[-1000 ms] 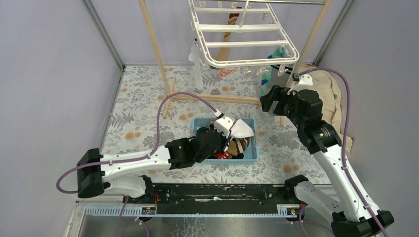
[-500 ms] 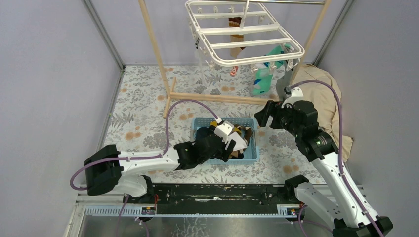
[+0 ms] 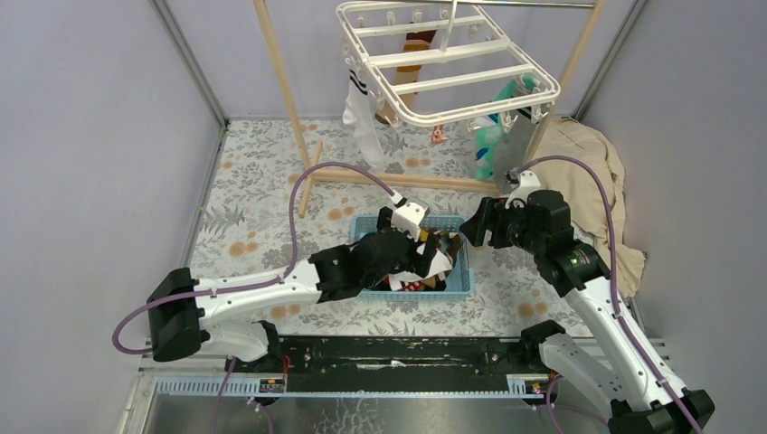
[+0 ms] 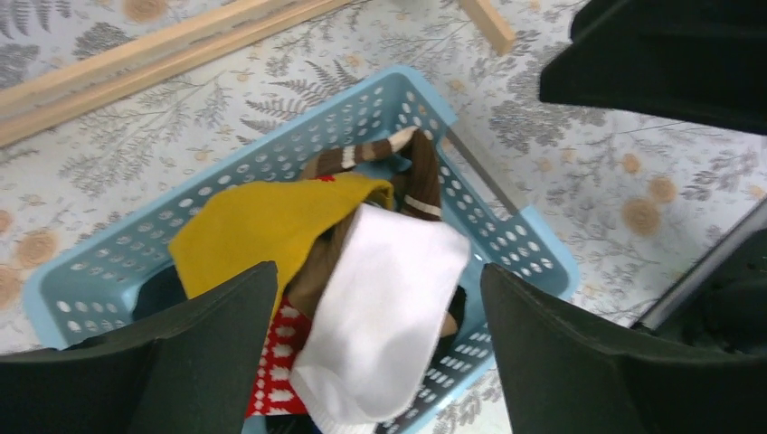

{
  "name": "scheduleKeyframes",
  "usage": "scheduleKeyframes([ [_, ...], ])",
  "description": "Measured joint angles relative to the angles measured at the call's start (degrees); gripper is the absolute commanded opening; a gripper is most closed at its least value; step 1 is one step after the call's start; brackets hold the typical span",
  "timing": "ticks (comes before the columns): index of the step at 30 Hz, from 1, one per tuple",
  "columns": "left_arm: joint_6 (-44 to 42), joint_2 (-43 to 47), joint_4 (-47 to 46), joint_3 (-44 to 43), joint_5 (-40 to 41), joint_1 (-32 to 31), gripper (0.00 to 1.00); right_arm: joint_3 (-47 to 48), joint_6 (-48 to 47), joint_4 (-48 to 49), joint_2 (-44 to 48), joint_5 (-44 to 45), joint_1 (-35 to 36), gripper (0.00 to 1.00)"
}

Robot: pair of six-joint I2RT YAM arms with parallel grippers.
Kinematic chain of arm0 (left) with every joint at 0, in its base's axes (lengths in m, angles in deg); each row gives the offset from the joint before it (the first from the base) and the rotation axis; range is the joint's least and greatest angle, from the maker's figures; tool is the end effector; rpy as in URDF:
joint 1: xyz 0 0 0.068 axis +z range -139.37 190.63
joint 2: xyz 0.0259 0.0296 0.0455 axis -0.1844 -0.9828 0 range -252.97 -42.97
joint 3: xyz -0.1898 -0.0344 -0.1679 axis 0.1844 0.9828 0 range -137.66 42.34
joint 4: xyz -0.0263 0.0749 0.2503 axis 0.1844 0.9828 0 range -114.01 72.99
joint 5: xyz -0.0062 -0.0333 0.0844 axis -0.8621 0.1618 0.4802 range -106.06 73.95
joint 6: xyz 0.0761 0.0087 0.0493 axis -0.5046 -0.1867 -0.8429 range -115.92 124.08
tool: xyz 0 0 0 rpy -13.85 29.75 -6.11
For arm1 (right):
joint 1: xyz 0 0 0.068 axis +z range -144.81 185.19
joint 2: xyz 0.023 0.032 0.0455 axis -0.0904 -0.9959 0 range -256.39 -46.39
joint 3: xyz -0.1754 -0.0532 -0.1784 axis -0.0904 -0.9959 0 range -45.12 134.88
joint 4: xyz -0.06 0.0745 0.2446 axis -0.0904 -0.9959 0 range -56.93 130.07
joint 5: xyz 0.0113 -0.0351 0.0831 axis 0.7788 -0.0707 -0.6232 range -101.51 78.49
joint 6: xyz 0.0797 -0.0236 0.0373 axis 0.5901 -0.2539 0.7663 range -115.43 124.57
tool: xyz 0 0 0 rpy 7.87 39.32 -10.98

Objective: Remove the socks clipped to the hanger
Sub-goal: Place the sock in the bin.

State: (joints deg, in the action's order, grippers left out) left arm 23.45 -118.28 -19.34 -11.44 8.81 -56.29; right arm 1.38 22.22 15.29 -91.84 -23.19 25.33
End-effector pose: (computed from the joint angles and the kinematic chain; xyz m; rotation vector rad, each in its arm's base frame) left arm 0.1654 -0.3006 0.2518 0.5560 1.9445 -0.5305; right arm 0.2133 0.0958 0.2916 -0.1793 2.0226 0.6244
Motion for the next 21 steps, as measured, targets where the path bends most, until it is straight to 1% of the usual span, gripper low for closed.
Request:
scheduleKeyframes([
  [1,0.2,-0.4,0.1,-0.3,0.0,0.3,0.75,0.0,-0.1,0.0,-0.4,-0.4,0.0,0.77],
  [3,0.6,-1.7,0.2,-0.7,-0.3,1.6,0.69,0.0,-0.3,0.0,-0.9,-1.1,0.0,0.77],
  [7,1.5,-5.7,0.3,-0.5,-1.9,4.6,0.62,0.0,-0.7,0.0,-1.0,-1.6,0.0,0.77],
  [16,3.3,-13.5,-1.2,2.6,-5.5,9.7,0.6,-0.5,-0.9,-0.2,-1.0,-2.6,0.0,0.77],
  [21,4.6,-18.9,-2.2,3.2,-7.9,10.7,0.6,-0.6,-0.9,-0.2,-0.7,-2.5,0.0,0.77],
])
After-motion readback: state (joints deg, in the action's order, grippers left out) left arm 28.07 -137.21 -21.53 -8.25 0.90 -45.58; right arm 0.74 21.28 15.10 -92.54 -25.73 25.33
